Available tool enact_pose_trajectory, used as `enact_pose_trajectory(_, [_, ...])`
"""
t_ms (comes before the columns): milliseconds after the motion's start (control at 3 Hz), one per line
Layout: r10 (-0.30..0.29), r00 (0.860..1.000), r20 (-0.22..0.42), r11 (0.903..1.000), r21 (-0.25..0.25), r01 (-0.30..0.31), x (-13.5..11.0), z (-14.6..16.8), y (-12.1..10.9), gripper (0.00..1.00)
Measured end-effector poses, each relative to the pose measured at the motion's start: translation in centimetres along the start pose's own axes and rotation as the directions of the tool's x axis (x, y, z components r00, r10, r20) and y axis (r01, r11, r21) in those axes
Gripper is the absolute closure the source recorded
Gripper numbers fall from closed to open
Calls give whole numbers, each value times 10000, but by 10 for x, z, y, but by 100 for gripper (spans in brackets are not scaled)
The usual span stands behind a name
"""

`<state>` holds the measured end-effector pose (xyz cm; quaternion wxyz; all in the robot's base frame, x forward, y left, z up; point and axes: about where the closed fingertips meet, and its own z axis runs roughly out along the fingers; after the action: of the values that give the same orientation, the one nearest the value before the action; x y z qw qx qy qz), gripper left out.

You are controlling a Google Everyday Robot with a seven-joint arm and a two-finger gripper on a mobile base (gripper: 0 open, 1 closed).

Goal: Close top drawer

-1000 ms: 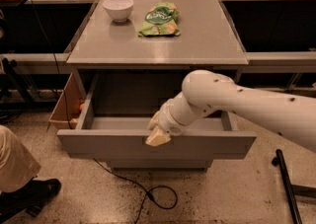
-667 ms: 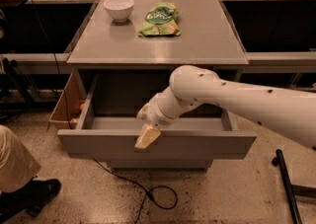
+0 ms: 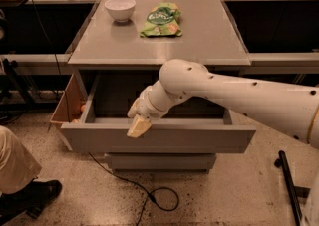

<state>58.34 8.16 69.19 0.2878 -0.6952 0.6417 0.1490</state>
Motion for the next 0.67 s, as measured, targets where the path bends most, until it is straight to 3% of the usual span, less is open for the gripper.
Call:
enact_pose_trajectory(333, [-318,9995,3,9992,229,318,-10,-4,-12,84])
enact_pose_trajectory(667, [-582,9983,-45,9973,447,584,-18,-11,-23,100])
